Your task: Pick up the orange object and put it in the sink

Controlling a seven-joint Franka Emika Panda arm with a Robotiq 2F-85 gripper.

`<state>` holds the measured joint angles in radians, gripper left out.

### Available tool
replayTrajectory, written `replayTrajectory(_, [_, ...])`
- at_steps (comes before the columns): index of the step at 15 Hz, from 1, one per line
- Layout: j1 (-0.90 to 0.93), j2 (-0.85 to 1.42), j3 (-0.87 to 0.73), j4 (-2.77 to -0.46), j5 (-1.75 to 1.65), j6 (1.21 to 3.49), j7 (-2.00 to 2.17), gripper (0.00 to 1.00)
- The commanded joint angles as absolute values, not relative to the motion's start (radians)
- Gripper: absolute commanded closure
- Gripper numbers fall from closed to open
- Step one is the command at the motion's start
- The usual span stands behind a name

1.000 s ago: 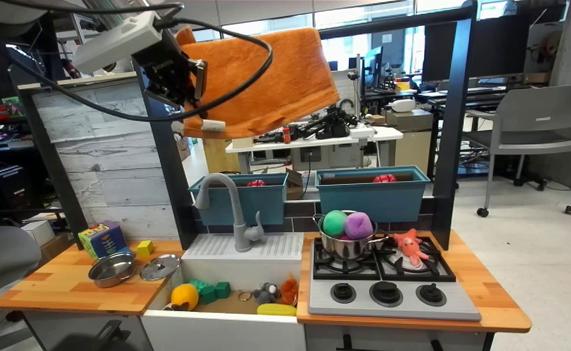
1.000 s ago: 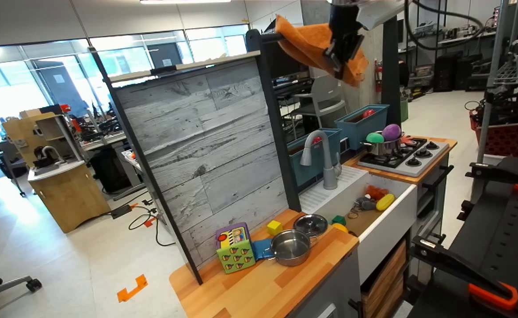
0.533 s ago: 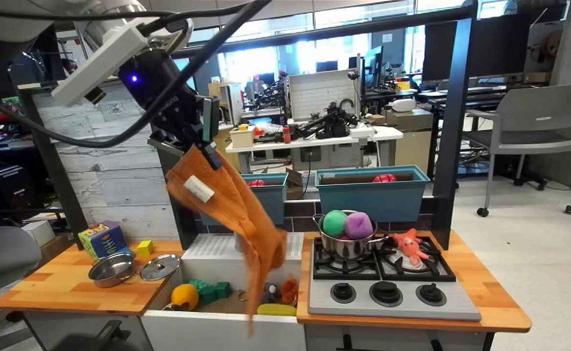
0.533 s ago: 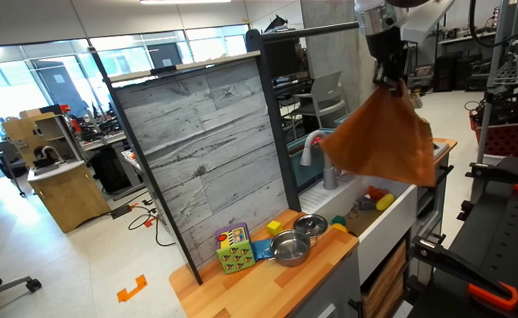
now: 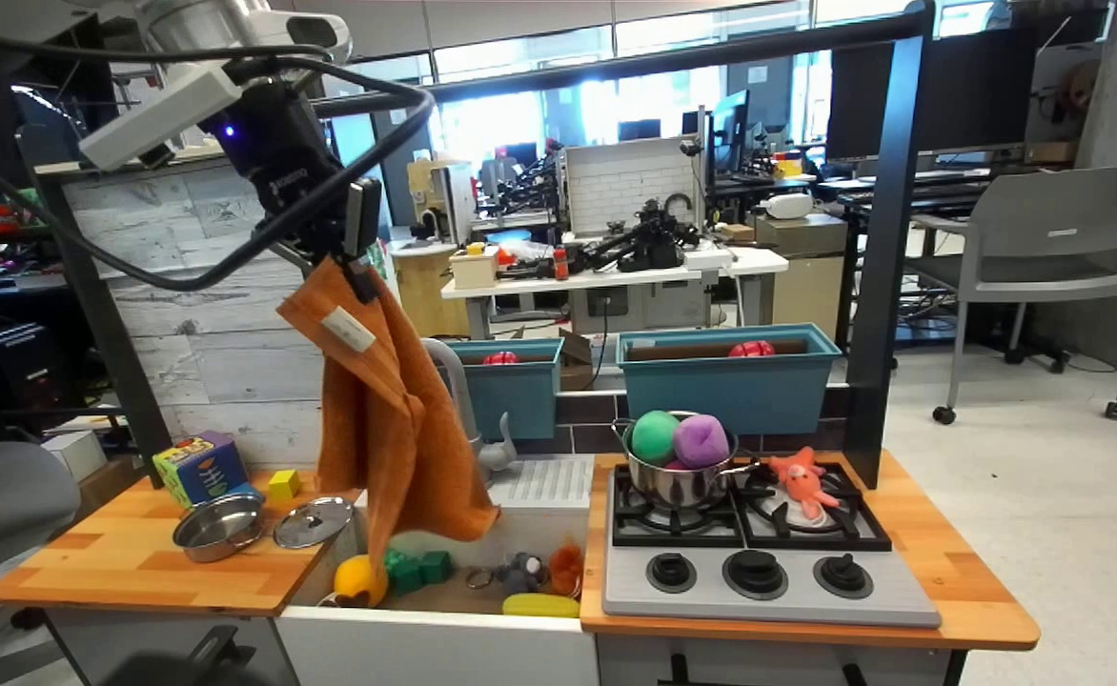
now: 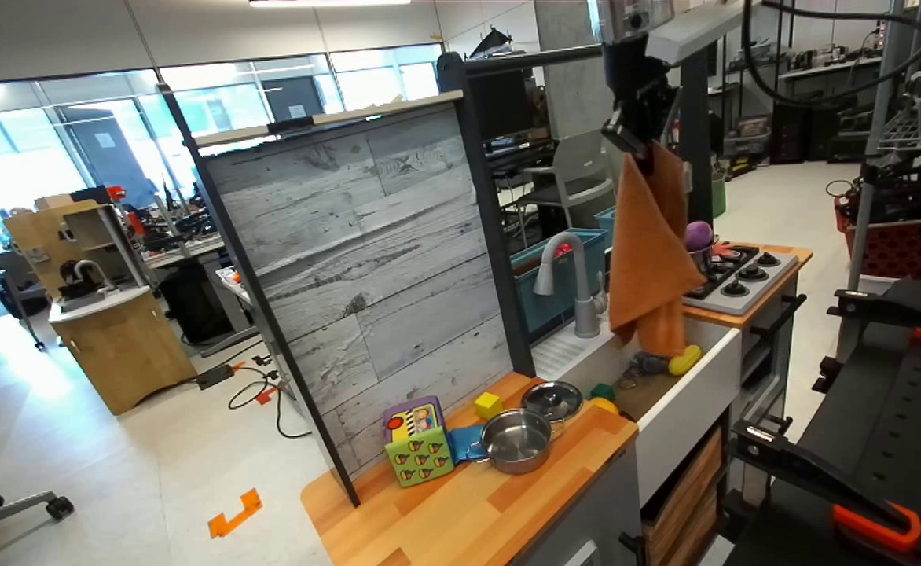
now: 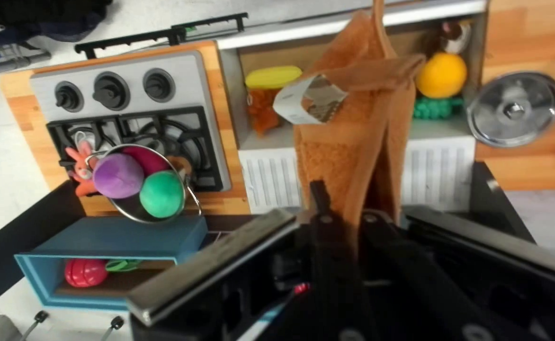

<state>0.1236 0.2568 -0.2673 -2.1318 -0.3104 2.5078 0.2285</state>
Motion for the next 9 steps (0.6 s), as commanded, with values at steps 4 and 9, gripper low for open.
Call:
replayTrajectory(4, [0.011,0.316,-0.169,-1.950,-0.154,2.479,0.231,0.99])
replayTrajectory(9, [-0.013,0.347,-0.183,-1.917,-0.175,2.461,0.239,0.99])
